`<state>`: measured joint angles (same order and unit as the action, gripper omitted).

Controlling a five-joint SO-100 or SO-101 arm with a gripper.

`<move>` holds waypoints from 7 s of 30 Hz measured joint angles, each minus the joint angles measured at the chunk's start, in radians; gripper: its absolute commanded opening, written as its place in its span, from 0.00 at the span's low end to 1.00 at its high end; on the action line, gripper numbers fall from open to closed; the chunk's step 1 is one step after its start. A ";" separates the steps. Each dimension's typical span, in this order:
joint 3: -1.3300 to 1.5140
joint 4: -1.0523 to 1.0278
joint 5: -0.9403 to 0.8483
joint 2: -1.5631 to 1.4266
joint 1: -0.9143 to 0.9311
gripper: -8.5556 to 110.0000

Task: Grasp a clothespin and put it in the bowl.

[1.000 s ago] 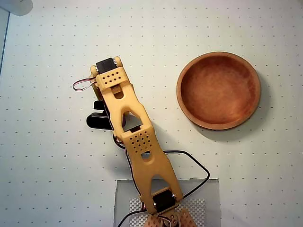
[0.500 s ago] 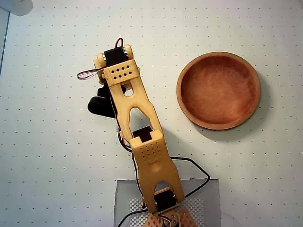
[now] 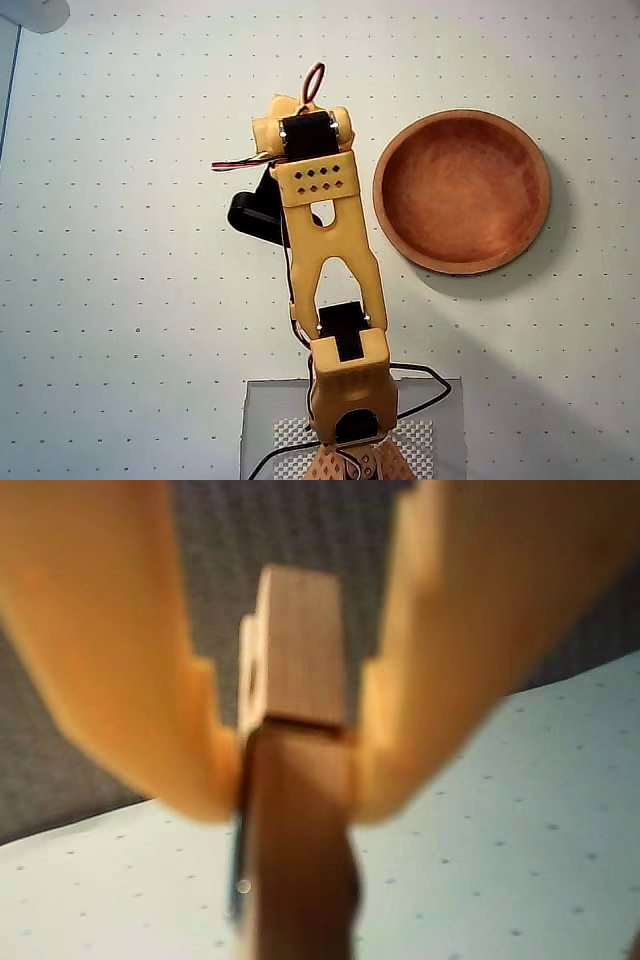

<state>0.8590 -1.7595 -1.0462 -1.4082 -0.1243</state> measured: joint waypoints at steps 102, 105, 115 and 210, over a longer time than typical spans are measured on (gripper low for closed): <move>-0.278 -0.002 -0.477 0.443 0.494 0.05; -0.199 -0.002 -0.474 0.313 0.494 0.05; 0.158 -0.002 -0.167 -0.173 0.319 0.05; 2.287 1.002 1.000 -2.017 0.120 0.04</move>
<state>3.1462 -0.7578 -0.0460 -3.4254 -0.0046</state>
